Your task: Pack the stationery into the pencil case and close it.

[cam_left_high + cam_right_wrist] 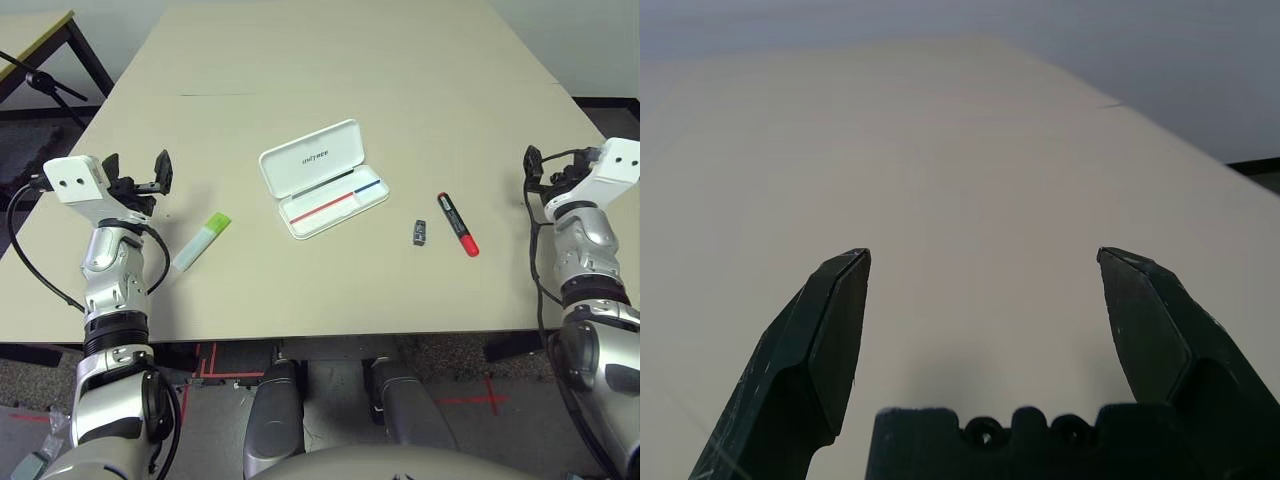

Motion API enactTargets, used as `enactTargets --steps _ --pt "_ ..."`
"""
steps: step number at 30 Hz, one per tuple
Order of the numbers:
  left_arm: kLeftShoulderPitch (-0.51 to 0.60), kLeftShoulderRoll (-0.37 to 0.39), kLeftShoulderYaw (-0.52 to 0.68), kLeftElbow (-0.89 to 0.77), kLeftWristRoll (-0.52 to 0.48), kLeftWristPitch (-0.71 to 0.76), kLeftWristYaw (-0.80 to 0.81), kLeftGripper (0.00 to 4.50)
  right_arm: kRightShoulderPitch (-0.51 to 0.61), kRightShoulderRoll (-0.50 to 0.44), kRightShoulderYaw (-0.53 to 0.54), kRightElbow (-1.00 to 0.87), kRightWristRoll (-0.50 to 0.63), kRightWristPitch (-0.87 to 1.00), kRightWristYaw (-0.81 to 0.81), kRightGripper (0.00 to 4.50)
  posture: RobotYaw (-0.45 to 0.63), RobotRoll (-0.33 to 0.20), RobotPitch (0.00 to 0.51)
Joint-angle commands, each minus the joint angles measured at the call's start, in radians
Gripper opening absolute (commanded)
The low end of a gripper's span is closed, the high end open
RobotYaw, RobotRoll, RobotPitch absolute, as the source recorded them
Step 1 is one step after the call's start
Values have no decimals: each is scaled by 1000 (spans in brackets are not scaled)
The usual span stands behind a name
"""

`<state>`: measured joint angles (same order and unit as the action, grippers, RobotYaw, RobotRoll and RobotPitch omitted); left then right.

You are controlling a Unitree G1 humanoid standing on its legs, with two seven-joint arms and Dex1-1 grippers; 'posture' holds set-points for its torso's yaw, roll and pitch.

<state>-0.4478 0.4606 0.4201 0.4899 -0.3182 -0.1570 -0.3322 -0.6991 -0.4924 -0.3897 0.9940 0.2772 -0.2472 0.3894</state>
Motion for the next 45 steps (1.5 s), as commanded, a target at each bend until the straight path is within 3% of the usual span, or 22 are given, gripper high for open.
enactTargets --steps 1,8,15,22,29,37,45 --pt "19 12 0 -27 -25 37 -33 4471 -8 -19 29 -31 15 76 113 4500 -36 0 141" --pt "22 2 -24 -86 -46 95 -82 4471 33 -73 117 -169 24 257 401 4500 -48 0 139" --pt "85 42 -57 -180 -71 196 -192 4471 82 -127 201 -277 10 369 598 4500 -51 0 141" --pt "211 134 -141 -440 -172 425 -398 4471 89 -148 254 -306 -10 385 678 4500 -32 0 138" --pt "253 219 -254 -708 -264 673 -494 4471 55 -148 278 -279 -32 375 704 4500 -24 0 135" --pt "190 226 -427 -779 -186 751 -494 4471 50 -139 287 -290 -43 372 718 4500 -27 0 131" --pt "113 174 -606 -726 -69 749 -488 4471 59 -136 292 -308 -42 371 728 4500 -44 0 130"
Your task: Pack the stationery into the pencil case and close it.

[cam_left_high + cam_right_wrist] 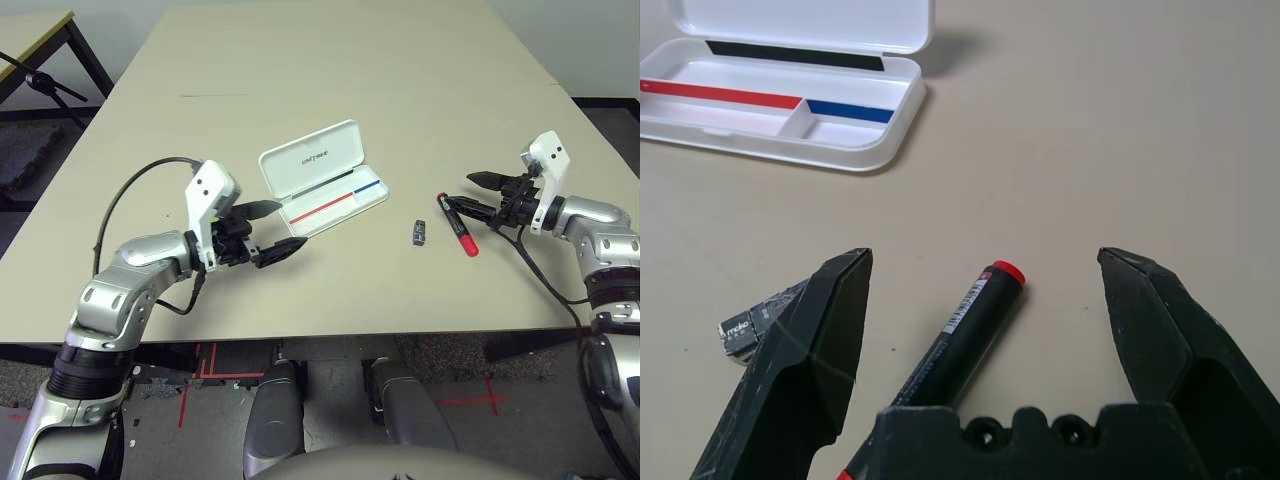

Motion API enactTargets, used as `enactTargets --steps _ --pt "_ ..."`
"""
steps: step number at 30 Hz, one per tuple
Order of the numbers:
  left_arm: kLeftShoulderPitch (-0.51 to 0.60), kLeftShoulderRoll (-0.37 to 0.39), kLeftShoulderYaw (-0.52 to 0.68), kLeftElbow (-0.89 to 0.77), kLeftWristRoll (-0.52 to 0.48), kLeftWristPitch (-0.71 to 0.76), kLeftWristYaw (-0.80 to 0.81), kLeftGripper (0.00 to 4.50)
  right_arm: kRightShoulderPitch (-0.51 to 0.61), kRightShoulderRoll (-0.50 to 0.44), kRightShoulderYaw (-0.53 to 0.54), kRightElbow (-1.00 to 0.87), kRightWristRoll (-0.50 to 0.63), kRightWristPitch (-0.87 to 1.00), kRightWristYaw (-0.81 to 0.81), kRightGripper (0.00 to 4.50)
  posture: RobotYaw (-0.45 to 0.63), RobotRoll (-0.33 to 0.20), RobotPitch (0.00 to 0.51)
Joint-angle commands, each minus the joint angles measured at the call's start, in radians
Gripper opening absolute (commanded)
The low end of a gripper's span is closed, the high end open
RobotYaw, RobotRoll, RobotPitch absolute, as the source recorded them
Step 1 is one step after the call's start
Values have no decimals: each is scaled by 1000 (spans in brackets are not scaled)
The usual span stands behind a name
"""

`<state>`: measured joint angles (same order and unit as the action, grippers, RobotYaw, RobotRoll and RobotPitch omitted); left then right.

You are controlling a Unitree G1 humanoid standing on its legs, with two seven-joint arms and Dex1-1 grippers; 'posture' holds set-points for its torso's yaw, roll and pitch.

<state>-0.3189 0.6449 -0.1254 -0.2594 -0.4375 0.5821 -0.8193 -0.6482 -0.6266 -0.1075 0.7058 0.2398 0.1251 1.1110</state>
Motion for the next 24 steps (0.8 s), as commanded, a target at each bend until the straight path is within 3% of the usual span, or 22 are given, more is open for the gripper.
enactTargets --steps 1,24 --pt "-27 -17 -76 37 64 13 2 4471 9 -2 10 -23 -5 -1 6 4500 -49 0 130" --pt "-149 -84 -195 196 223 67 -13 4471 22 -8 4 -39 -6 -31 -25 4500 -88 0 121"
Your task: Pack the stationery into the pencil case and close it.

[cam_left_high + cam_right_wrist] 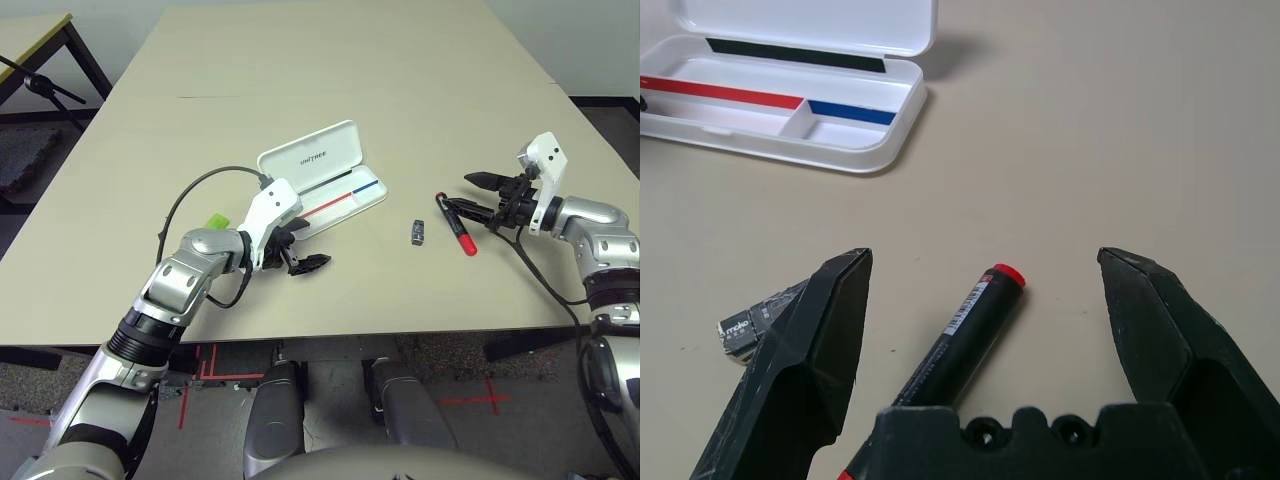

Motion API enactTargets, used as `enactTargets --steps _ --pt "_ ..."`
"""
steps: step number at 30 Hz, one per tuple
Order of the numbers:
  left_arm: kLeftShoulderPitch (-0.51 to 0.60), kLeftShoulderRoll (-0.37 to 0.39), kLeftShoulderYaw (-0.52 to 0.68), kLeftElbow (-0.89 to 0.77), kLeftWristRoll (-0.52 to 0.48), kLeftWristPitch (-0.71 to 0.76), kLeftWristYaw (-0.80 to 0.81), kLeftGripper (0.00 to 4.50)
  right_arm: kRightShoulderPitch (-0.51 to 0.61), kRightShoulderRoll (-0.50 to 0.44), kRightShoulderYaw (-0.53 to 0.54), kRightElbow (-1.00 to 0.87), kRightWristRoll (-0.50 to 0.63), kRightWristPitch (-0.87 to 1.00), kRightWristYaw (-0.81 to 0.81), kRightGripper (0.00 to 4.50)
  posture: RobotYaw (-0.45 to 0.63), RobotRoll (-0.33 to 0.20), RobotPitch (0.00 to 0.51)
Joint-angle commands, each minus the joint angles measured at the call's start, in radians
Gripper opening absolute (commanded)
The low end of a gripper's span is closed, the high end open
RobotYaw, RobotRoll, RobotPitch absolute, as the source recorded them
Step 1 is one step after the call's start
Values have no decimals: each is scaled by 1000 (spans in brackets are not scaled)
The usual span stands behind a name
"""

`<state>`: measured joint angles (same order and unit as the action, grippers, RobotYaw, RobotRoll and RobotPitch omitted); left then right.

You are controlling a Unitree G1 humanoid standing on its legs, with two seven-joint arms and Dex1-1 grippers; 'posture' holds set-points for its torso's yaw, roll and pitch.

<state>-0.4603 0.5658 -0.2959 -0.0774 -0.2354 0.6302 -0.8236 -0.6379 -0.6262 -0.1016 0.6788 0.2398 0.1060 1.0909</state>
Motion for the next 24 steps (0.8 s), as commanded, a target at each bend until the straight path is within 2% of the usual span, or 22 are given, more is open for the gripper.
enactTargets --steps 1,9,10,12,22,24 --pt "-11 -7 -27 16 25 22 -10 4471 11 -9 -4 -6 -6 -18 -6 4500 -92 0 119" --pt "-48 -14 -39 59 44 54 -21 4471 23 -10 -10 -7 -1 -35 -19 4500 -111 0 108" --pt "-52 -14 -40 62 44 56 -23 4306 25 -10 -11 -10 0 -35 -21 4500 -111 0 108" --pt "-59 -17 -39 71 45 61 -26 3849 28 -9 -11 -15 1 -35 -24 4500 -116 0 106" --pt "-83 -9 -31 72 39 96 -57 32 75 -53 16 -140 22 69 61 4500 -119 0 106" --pt "-85 -4 -33 72 44 91 -63 32 83 -59 19 -173 27 99 72 4500 -119 0 107"
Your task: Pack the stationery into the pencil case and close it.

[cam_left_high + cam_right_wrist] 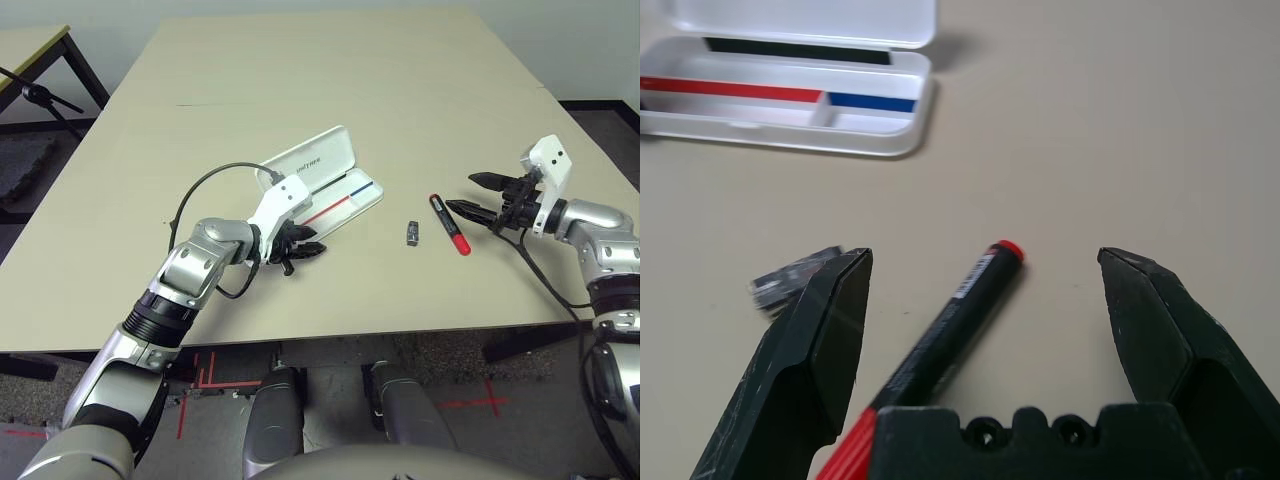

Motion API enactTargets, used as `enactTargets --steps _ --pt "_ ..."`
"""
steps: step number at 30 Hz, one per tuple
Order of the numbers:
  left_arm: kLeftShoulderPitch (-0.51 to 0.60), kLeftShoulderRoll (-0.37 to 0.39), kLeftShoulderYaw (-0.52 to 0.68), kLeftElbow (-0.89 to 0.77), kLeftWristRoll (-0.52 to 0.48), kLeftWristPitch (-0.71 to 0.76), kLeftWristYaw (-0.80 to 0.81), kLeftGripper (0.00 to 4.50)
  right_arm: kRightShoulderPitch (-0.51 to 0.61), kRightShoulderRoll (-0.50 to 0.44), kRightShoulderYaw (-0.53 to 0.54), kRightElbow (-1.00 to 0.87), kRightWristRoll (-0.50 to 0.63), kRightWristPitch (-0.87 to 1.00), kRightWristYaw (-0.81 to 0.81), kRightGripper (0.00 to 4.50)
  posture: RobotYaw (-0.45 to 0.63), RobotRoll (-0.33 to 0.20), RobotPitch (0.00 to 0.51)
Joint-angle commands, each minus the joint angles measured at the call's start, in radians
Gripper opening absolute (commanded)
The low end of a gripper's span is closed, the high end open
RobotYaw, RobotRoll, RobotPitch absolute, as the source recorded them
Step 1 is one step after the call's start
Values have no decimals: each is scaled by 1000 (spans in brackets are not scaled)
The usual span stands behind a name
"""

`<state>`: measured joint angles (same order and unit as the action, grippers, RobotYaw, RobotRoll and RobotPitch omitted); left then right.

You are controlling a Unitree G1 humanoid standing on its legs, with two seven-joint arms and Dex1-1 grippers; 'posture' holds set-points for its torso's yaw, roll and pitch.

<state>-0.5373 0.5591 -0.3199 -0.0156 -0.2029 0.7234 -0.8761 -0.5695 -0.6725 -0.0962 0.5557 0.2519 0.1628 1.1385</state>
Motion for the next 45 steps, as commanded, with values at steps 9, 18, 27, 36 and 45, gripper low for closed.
enactTargets --steps 9,18,27,36,45 --pt "-13 86 -33 -30 52 -124 -106 32 27 -11 17 -91 19 82 42 4500 -106 0 113" --pt "15 185 42 33 24 -503 -316 32 18 14 43 -87 11 80 53 4500 -92 0 117" --pt "73 201 60 34 31 -546 -366 32 30 41 74 -115 16 95 65 4500 -82 0 125" --pt "119 210 51 25 45 -539 -366 32 39 34 87 -151 40 150 101 4500 -74 0 128" --pt "128 220 47 28 62 -531 -372 32 62 11 110 -206 51 207 148 4500 -72 0 134"
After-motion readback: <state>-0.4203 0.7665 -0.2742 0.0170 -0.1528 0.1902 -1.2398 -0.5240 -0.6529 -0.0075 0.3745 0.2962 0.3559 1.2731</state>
